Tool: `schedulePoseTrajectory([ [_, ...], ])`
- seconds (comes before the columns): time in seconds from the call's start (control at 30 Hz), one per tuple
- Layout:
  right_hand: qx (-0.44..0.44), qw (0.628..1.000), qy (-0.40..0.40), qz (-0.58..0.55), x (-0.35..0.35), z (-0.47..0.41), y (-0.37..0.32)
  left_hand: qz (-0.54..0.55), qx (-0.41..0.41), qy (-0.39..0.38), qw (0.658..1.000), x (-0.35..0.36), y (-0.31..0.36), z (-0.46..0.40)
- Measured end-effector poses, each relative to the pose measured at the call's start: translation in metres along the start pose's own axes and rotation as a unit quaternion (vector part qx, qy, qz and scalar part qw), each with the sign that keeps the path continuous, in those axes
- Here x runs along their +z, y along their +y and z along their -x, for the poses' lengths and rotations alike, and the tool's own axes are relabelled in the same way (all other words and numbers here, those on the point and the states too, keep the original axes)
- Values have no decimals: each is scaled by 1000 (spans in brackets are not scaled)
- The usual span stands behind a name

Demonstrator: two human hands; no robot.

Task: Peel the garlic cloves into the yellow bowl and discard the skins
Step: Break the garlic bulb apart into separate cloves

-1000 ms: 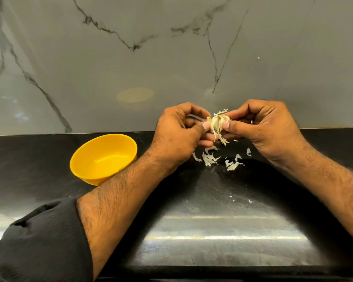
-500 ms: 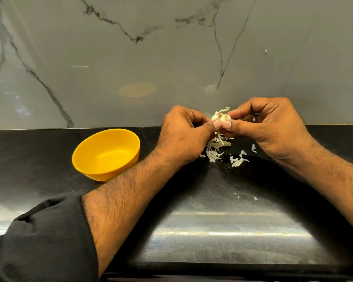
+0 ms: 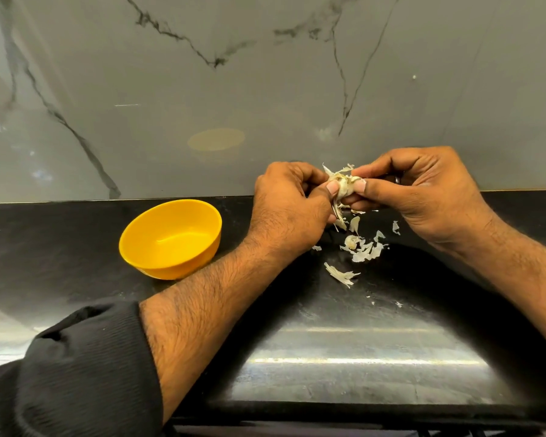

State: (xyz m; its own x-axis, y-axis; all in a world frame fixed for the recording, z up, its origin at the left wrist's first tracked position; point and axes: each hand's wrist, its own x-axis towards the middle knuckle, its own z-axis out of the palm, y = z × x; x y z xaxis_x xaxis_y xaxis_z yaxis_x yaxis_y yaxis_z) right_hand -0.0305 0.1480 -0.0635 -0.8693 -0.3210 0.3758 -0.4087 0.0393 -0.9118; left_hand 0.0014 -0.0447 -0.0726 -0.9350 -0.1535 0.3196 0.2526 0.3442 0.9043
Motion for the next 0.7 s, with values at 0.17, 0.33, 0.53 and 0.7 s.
schedulePoseTrajectory([
  [0.17,35,999,18,-35,-8,-5,3,91,-49,10,995,-3,0,-5],
  [0.33,55,995,-48,62,-6,-5,9,113,-65,5,991,-3,-1,-5],
  [0.53,27,995,0,95,2,-1,7,71,-42,-28,996,1,-1,1],
  [0.7,24,999,23,34,3,-1,9,96,-43,-30,994,4,-1,4],
])
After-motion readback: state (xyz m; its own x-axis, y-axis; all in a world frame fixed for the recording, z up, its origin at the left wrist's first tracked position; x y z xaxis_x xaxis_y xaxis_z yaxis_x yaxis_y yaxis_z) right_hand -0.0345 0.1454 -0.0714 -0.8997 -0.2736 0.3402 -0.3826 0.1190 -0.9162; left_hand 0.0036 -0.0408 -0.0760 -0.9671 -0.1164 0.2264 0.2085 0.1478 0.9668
